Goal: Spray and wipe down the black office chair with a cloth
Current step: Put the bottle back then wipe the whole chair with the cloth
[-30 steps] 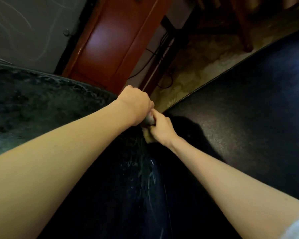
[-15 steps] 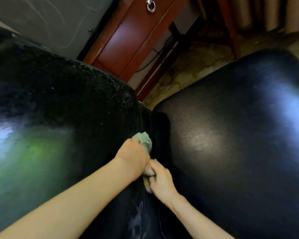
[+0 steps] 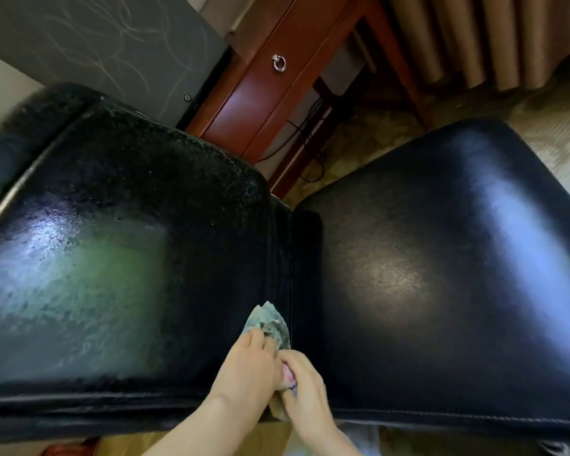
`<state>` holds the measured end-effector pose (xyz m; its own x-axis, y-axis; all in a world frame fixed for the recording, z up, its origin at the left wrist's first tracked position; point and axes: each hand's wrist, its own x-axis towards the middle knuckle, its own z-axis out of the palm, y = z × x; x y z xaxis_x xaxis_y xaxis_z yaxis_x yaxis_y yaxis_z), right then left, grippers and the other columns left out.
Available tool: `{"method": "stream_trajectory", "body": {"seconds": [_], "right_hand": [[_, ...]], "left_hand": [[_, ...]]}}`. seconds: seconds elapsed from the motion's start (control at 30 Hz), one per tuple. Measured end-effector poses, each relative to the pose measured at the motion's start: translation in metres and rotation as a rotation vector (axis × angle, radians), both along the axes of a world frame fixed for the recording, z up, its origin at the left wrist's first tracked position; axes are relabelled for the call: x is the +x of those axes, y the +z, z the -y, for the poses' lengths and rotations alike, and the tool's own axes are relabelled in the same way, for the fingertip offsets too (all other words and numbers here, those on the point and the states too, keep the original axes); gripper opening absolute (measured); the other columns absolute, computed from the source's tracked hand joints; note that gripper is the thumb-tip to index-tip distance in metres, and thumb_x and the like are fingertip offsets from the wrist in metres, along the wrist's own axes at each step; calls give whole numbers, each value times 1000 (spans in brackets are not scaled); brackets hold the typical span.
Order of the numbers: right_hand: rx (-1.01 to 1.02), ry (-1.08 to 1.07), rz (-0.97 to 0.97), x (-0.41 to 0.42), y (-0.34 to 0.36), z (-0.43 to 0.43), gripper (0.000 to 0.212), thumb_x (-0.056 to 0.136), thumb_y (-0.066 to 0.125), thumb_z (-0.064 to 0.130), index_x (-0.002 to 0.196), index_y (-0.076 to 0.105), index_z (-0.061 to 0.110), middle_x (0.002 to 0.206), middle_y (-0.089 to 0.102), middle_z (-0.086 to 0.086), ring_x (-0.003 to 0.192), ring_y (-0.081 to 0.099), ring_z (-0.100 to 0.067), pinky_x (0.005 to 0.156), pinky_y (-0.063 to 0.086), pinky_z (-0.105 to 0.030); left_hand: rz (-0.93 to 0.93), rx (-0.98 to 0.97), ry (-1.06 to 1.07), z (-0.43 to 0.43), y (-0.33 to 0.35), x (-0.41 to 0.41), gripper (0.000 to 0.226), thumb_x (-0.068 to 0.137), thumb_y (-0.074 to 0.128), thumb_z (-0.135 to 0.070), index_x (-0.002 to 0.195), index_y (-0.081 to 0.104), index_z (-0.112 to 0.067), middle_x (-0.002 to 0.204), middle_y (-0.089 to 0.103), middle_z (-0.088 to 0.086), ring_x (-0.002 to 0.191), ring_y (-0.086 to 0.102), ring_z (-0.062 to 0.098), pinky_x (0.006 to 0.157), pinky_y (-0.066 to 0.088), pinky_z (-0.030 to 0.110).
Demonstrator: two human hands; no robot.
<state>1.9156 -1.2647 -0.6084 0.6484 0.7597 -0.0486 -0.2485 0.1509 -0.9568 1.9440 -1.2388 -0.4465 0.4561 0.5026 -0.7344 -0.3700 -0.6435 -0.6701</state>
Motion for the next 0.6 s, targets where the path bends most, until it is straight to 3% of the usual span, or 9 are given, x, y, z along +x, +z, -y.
{"method": "stream_trajectory", "body": {"seconds": [0.1,0.2,0.27,0.33,0.43,0.6], "right_hand": [[28,-44,-1,20,4,-28,53,81,49,4,108,54,50,112,58,18,104,56,-7,89,48,-29],[114,-96,-265,54,8,-68,34,89,45,5,105,67,26,107,65,5,99,61,-12,83,50,-24],[131,-146,-316,84,10,-99,25,90,50,15,106,70,18,108,67,2,101,61,-11,87,49,-28],[131,-195,-277,115,7,-134,33,86,51,30,109,69,17,114,66,-2,109,59,-16,97,47,-35],[61,-217,-116,173,-4,-191,30,90,50,22,116,65,23,122,62,0,114,56,-15,102,44,-35],[89,-239,-223,241,-11,-237,25,88,47,36,93,71,34,105,69,5,102,62,-10,94,49,-37]], "left_hand": [[53,8,-79,-22,-2,17,44,96,45,-11,139,36,-7,138,40,17,122,36,35,105,28,42],[131,64,-134,-60,-12,46,43,96,45,-16,138,41,-8,136,43,13,122,38,32,105,30,40],[187,76,-173,-89,-18,76,43,97,44,-21,139,41,-12,138,44,10,124,39,30,103,29,39],[248,77,-201,-119,-22,109,43,99,42,-24,140,40,-13,140,43,9,126,38,29,103,28,37],[330,112,-263,-163,-31,156,42,98,45,-27,139,42,-15,139,44,7,125,40,27,100,32,36],[376,163,-309,-205,-48,209,41,99,43,-25,138,44,-15,139,44,8,126,39,28,95,35,34]]}}
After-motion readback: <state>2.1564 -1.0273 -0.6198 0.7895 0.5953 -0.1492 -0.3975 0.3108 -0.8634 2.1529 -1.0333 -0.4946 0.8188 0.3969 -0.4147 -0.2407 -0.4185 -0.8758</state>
